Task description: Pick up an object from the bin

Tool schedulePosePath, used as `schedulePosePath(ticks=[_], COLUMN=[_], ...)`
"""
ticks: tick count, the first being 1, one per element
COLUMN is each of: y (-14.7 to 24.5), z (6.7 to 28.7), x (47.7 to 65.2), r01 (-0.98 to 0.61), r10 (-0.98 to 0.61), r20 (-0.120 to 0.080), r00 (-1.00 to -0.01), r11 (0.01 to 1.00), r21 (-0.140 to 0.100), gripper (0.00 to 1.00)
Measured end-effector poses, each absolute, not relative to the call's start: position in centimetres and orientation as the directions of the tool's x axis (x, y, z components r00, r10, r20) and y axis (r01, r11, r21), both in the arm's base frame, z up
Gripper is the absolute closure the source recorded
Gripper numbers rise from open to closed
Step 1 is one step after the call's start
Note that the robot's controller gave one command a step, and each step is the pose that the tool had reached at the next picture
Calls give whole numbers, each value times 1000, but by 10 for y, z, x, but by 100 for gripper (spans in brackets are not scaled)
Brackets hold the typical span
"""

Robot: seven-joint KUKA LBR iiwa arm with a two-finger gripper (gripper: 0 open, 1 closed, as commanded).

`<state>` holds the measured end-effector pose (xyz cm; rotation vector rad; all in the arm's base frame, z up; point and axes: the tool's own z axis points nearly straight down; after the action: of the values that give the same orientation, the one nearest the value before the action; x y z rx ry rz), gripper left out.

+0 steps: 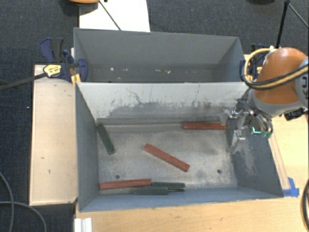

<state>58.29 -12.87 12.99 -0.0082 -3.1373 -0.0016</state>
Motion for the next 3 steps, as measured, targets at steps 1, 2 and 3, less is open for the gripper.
schedulePosePath(ticks=[1, 2, 3], y=[-128, -35, -36], z=[134, 148, 147], x=[585, 547, 547], r01=[2, 100, 99], r10=[2, 100, 99], r20=[-3, -2, -2], r00=[-1000, -995, -995], r11=[1000, 995, 995], r21=[-1, 1, 0], gripper=[0, 100, 0])
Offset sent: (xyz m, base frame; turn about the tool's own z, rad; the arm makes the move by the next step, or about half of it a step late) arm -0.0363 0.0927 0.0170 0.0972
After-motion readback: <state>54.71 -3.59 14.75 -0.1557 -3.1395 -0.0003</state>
